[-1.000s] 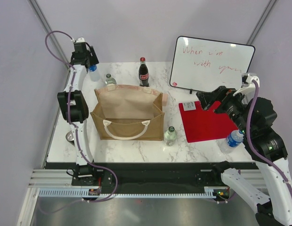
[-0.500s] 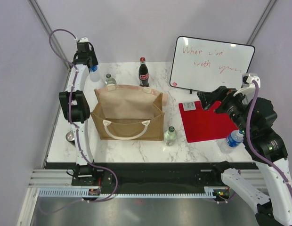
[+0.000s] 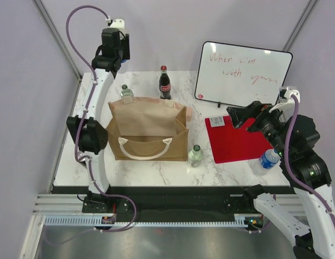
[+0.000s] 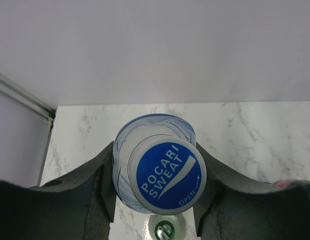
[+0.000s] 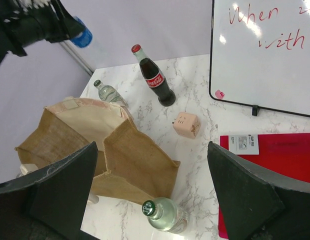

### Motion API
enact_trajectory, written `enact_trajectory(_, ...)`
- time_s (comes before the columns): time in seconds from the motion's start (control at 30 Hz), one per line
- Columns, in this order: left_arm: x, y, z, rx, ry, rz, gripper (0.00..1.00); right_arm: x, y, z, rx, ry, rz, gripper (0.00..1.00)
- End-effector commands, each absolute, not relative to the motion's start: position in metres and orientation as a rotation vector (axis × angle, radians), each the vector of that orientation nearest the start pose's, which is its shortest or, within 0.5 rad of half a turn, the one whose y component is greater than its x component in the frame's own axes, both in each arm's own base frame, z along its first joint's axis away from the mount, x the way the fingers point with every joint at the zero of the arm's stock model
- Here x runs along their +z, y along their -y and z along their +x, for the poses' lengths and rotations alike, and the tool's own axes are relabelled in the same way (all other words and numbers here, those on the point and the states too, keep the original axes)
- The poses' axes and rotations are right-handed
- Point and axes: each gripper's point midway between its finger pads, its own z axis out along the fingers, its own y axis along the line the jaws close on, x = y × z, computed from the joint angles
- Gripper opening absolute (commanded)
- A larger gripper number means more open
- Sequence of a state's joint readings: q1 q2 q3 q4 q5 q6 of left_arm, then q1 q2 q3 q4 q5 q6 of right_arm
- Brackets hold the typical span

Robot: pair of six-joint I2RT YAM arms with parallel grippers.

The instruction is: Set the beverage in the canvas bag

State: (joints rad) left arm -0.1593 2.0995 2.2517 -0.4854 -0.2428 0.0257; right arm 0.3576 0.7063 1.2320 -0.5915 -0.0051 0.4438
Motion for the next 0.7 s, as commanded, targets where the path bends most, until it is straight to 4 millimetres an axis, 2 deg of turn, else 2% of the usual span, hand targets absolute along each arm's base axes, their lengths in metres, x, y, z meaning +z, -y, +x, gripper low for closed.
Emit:
enact_trajectory(0.0,0.496,0.078,0.529,0.138,-1.530,0.059,0.02,0.397,-0.109,0.228,0.627,-1.699,0.049,0.98)
enact_trajectory(0.07,0.509,0.095,0.513,0.090,-1.512,0.098,0.02,0.390,-0.109,0.230,0.622,-1.730,0.064,0.98)
enact_trajectory(0.1,0.524,0.110,0.495,0.047,-1.486,0.121,0.02,0.386,-0.111,0.230,0.624,-1.748,0.065,0.98)
enact_trajectory(0.17,0.526,0.133,0.473,-0.048,-1.508,0.180,0.02,0.379,-0.113,0.229,0.632,-1.775,0.056,0.98)
enact_trajectory(0.2,0.535,0.147,0.454,-0.110,-1.497,0.210,0.02,0.376,-0.114,0.229,0.634,-1.786,0.054,0.98)
enact_trajectory(0.27,0.527,0.165,0.430,-0.206,-1.546,0.255,0.02,0.371,-0.116,0.228,0.640,-1.800,0.044,0.98)
enact_trajectory(0.3,0.535,0.171,0.410,-0.246,-1.534,0.272,0.02,0.372,-0.116,0.227,0.646,-1.799,0.042,0.98)
enact_trajectory(0.37,0.520,0.180,0.393,-0.304,-1.593,0.295,0.02,0.369,-0.117,0.225,0.653,-1.804,0.035,0.98)
enact_trajectory(0.43,0.524,0.180,0.369,-0.363,-1.603,0.297,0.02,0.371,-0.118,0.222,0.664,-1.797,0.022,0.98)
enact_trajectory(0.47,0.512,0.183,0.359,-0.395,-1.643,0.324,0.02,0.369,-0.120,0.221,0.671,-1.800,0.011,0.98)
enact_trajectory(0.5,0.510,0.183,0.352,-0.422,-1.655,0.313,0.02,0.368,-0.122,0.220,0.683,-1.805,0.000,0.98)
enact_trajectory(0.53,0.514,0.183,0.336,-0.466,-1.643,0.331,0.02,0.366,-0.124,0.221,0.689,-1.810,-0.001,0.98)
enact_trajectory(0.57,0.501,0.189,0.330,-0.505,-1.678,0.362,0.02,0.362,-0.126,0.222,0.696,-1.826,0.000,0.97)
enact_trajectory(0.67,0.492,0.193,0.307,-0.573,-1.706,0.395,0.02,0.354,-0.144,0.228,0.770,-1.890,-0.039,0.89)
